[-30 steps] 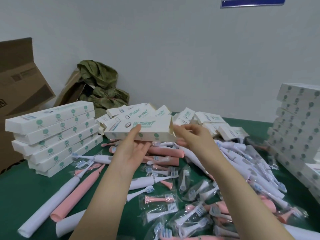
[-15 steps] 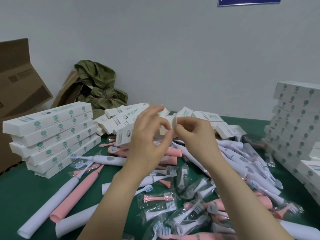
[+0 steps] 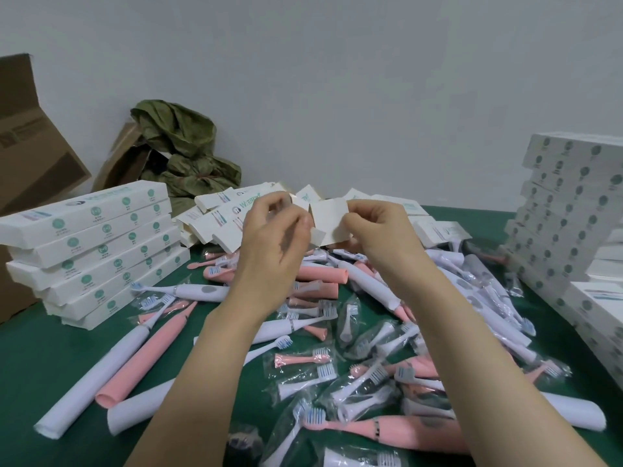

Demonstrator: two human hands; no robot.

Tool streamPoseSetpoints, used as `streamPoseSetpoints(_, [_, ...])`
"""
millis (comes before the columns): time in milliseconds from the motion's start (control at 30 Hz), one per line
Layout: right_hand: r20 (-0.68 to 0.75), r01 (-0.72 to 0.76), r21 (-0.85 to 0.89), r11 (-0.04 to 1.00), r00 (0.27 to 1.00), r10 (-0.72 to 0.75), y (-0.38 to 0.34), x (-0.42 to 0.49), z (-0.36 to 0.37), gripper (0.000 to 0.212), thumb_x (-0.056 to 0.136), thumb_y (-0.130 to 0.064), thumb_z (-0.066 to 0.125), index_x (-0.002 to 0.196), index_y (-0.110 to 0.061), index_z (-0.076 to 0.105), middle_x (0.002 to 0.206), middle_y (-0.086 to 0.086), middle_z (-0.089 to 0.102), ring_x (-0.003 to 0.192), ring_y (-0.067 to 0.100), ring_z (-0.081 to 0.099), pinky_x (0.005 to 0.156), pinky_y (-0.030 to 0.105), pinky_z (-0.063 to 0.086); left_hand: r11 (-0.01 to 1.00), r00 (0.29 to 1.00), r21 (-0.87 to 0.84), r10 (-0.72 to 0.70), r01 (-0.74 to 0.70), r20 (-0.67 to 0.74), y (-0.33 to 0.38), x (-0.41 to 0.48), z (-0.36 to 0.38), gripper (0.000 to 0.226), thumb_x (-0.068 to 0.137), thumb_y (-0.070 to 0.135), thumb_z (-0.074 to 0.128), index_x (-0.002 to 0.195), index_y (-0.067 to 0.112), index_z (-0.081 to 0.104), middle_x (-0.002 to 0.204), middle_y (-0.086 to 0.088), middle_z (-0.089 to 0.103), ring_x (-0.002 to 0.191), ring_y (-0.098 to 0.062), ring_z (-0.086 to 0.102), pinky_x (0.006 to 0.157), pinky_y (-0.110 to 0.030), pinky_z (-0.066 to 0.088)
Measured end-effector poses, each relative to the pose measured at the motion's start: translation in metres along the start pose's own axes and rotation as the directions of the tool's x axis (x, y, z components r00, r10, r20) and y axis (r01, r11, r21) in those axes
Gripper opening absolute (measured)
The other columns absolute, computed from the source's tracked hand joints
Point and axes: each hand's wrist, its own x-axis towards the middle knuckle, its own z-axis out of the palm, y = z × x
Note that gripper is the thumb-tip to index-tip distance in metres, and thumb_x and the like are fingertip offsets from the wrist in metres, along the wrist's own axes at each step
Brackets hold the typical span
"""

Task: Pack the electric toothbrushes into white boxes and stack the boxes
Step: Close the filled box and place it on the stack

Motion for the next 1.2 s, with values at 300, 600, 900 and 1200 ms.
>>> streamPoseSetpoints(300, [0.087,-0.052,0.169,0.984,0.996,0.037,-0.002,0.002,-0.004,0.026,0.084,0.012,0.039,0.085,0.013,0.065,0.08,0.022,0.063,0.071,0.018,0.058,0.063,0.022,0.055,0.97,0.987,-0.228,-0.045,0.08,0.155,0.011,0.005,-0.02,0.034,0.07,0.037,0.052,0.104,0.035,0.056,0.114,0.0,0.049,0.092,0.008,0.047,0.086,-0.005,0.032])
streamPoseSetpoints(600, [0.139,-0.072,0.274,0.959,0.99,0.034,-0.004,-0.001,-0.002,0.028,0.084,0.012,0.037,0.08,0.009,0.064,0.074,0.011,0.061,0.069,0.015,0.059,0.07,0.026,0.056,0.991,0.995,-0.131,0.011,0.002,0.096,0.005,0.003,-0.023,0.062,0.064,0.037,0.071,0.122,0.041,0.05,0.116,0.025,0.046,0.115,-0.005,0.048,0.1,-0.024,0.039])
streamPoseSetpoints(900, [0.231,-0.14,0.46,0.877,0.972,0.034,-0.011,-0.002,0.005,0.028,0.095,0.007,0.038,0.085,0.001,0.064,0.072,0.0,0.069,0.066,0.005,0.065,0.066,0.017,0.055,0.975,0.986,0.149,0.167,-0.165,0.002,0.016,0.011,-0.037,0.064,0.065,0.02,0.073,0.125,0.007,0.055,0.113,0.0,0.049,0.099,-0.001,0.042,0.089,-0.007,0.033])
streamPoseSetpoints(1200, [-0.004,-0.079,-0.303,0.95,0.997,0.082,0.011,-0.002,-0.012,0.016,0.091,0.0,0.054,0.089,-0.012,0.065,0.086,0.003,0.068,0.074,0.011,0.062,0.083,0.031,0.054,0.917,0.993,0.385,0.114,-0.104,-0.002,-0.006,0.015,-0.055,0.064,0.064,0.007,0.078,0.123,0.001,0.054,0.112,-0.019,0.049,0.104,-0.023,0.044,0.083,-0.017,0.028])
